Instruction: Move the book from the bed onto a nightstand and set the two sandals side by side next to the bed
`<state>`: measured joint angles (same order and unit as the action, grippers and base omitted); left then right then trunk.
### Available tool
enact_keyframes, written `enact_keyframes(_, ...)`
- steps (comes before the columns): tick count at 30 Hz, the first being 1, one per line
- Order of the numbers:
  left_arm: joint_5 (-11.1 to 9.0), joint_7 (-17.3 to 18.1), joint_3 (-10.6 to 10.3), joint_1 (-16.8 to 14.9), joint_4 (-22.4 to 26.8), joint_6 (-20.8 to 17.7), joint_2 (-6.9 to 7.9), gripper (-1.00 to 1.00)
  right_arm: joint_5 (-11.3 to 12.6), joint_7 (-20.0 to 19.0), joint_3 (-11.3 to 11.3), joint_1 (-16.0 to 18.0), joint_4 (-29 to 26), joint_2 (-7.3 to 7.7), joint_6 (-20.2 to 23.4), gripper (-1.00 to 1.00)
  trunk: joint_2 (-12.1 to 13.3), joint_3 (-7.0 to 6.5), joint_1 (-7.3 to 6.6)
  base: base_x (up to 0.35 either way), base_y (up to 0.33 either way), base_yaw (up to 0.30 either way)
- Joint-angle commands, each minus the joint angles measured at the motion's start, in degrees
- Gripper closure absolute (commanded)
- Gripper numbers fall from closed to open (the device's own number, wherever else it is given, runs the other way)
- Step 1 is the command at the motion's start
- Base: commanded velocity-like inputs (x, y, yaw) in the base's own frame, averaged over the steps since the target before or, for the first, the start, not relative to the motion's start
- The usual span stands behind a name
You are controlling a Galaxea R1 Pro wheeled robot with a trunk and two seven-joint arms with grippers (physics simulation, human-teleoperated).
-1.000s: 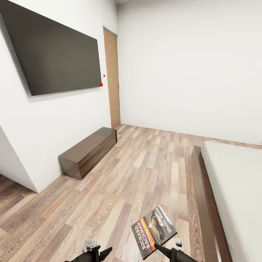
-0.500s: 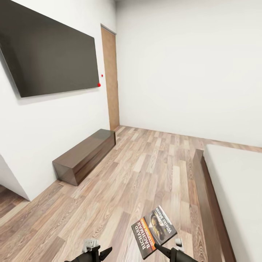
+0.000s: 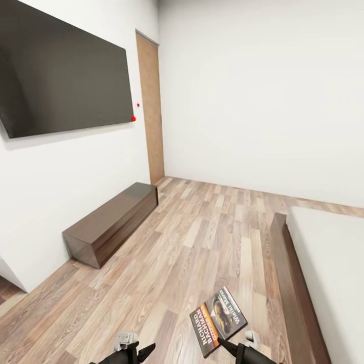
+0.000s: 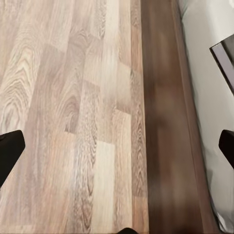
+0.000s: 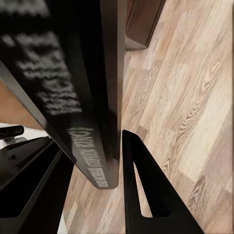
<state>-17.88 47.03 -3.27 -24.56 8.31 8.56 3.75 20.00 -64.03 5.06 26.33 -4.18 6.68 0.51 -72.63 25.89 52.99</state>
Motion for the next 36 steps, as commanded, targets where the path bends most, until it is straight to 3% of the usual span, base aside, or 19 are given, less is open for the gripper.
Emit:
enact_keyframes(1, -0.3, 0.1, -0.3, 0.0, -0.1, 0.3, 0.04, -1.00, -0.3, -0.1, 0.7, 0.0, 0.0, 0.00, 0.0, 1.00, 0.0, 0.06, 0.03, 0.313, -0.085, 0.000)
enact_keyframes(7, -0.2, 0.0, -0.4, 0.0, -0.1, 0.2, 0.67, -1.00, -0.3, 0.1, 0.9, 0.0, -0.1, 0.03, 0.0, 1.00, 0.0, 0.06, 0.03, 0.313, -0.086, 0.000)
enact_keyframes(11, -0.2, -0.2, -0.4, 0.0, -0.1, 0.2, 0.81, -1.00, -0.3, 0.1, 0.7, 0.0, 0.0, 1.90, -1.3, 1.00, 0.0, 0.06, 0.03, 0.313, -0.089, 0.000)
enact_keyframes(14, -0.2, -0.4, -0.5, 0.0, 0.0, 0.2, 0.82, -1.00, -0.3, 0.1, 0.6, 0.0, 0.1, 2.44, -3.4, 1.00, 0.0, 0.06, 0.03, 0.313, -0.094, 0.000)
enact_keyframes(19, 0.1, -3.8, -0.8, 0.0, 0.0, 0.1, 0.72, -1.00, -0.3, 0.0, 0.6, 0.0, 1.2, 2.83, -5.1, 1.00, 0.0, 0.06, 0.03, 0.313, -0.107, 0.000)
enact_keyframes(21, 1.3, -5.3, -1.3, 0.0, -0.1, 0.1, 0.73, -1.00, -0.3, 0.0, 0.6, 0.0, 1.8, 2.87, -5.3, 1.00, 0.0, 0.06, 0.03, 0.313, -0.113, 0.000)
enact_keyframes(26, 4.8, -6.5, -1.8, 0.0, -2.5, 0.1, 0.79, -1.00, -0.3, -0.1, 0.6, 0.0, 2.1, 2.89, -5.3, 1.00, 0.0, 0.06, 0.03, 0.313, -0.115, 0.000)
enact_keyframes(30, 8.9, -10.4, -2.1, 0.0, -6.0, 0.3, 1.02, -1.00, -0.3, -0.1, 0.6, 0.0, 2.2, 2.90, -5.3, 1.00, 0.0, 0.06, 0.03, 0.313, -0.115, 0.000)
enact_keyframes(32, 13.3, -13.6, -3.0, 0.1, -6.6, 0.4, 1.02, -1.00, -0.3, -0.1, 0.6, 0.0, 2.2, 2.91, -5.3, 1.00, 0.0, 0.06, 0.03, 0.311, -0.115, 0.000)
enact_keyframes(33, 21.3, -18.1, -3.5, 0.5, -7.0, 0.4, 0.95, -1.00, -0.3, -0.1, 0.6, 0.0, 2.2, 2.90, -5.3, 1.00, 0.0, 0.06, 0.03, 0.283, -0.077, 0.000)
enact_keyframes(36, 23.3, -19.3, -3.6, 0.7, -7.1, 0.5, 0.92, -1.00, -0.3, -0.1, 0.6, 0.0, 2.2, 2.90, -5.3, 1.00, 0.0, 0.06, 0.03, 0.279, -0.034, 0.000)
